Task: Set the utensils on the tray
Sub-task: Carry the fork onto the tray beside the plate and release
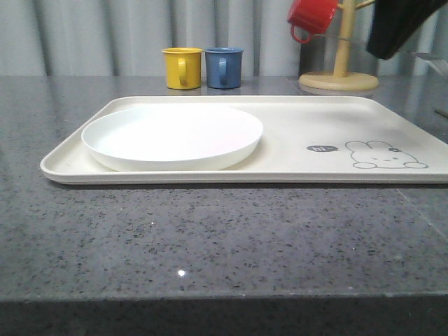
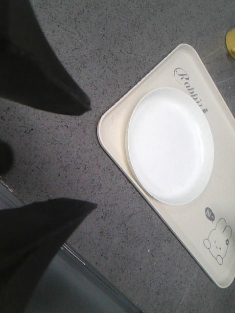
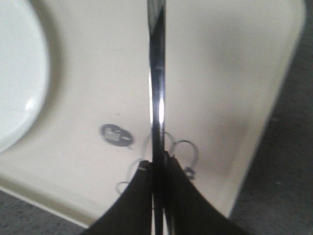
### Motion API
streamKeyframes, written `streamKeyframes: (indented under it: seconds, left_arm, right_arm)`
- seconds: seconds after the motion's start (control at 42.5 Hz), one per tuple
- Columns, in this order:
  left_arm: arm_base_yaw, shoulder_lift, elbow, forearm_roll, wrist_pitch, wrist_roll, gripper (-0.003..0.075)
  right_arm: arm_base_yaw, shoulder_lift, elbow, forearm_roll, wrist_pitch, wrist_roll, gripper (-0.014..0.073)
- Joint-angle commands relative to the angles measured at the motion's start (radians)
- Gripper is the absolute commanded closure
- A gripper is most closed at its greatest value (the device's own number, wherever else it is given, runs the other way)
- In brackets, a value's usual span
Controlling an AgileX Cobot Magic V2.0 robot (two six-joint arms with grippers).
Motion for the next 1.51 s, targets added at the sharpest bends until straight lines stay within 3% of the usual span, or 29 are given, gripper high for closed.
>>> streamKeyframes:
  seconds: [0.0,0.094,0.212,0.306,0.424,0.612,0.777,0.895,0.989,1.224,1.483]
  left_arm:
    - [-0.008,0.002,-0.027,0.001,-0.067,-0.009,0.0332]
    - [-0.008,0.002,-0.027,0.001,-0.067,-0.009,0.0332]
    - [-0.008,0.002,-0.027,0.001,-0.067,-0.009,0.0332]
    - [-0.008,0.002,-0.027,0.001,-0.067,-0.009,0.0332]
    - [-0.008,0.002,-0.027,0.001,-0.067,-0.009,0.0332]
    - [-0.008,0.002,-0.027,0.001,-0.067,-0.009,0.0332]
    - [-0.008,0.002,-0.027,0.001,-0.067,-0.009,0.0332]
    - [-0.008,0.002,-0.027,0.001,-0.067,-0.009,0.0332]
    - [-0.008,0.002,-0.027,0.001,-0.067,-0.009,0.0332]
    - [-0.008,0.002,-0.027,0.001,-0.067,-0.009,0.0332]
    - [-0.008,0.002,-0.027,0.001,-0.067,-0.009,0.0332]
  right_arm:
    - [0.085,0.005,-0.062,0.01,-0.002,0.029,0.068]
    - [0.133,0.066,-0.095,-0.034,-0.001,0.122,0.068]
    - [0.144,0.15,-0.121,-0.142,-0.029,0.359,0.068]
    - [0.144,0.194,-0.121,-0.135,-0.073,0.485,0.068]
    - [0.144,0.232,-0.121,-0.064,-0.15,0.518,0.068]
    - [0.144,0.254,-0.121,-0.017,-0.175,0.518,0.0625]
    - [0.144,0.25,-0.121,-0.018,-0.155,0.518,0.0401]
    - [0.144,0.219,-0.121,-0.041,-0.164,0.517,0.0309]
    - [0.144,0.177,-0.12,-0.091,-0.145,0.49,0.03]
    - [0.103,0.044,-0.099,-0.178,-0.013,0.269,0.03]
    - [-0.16,-0.072,0.06,-0.091,-0.006,0.081,0.03]
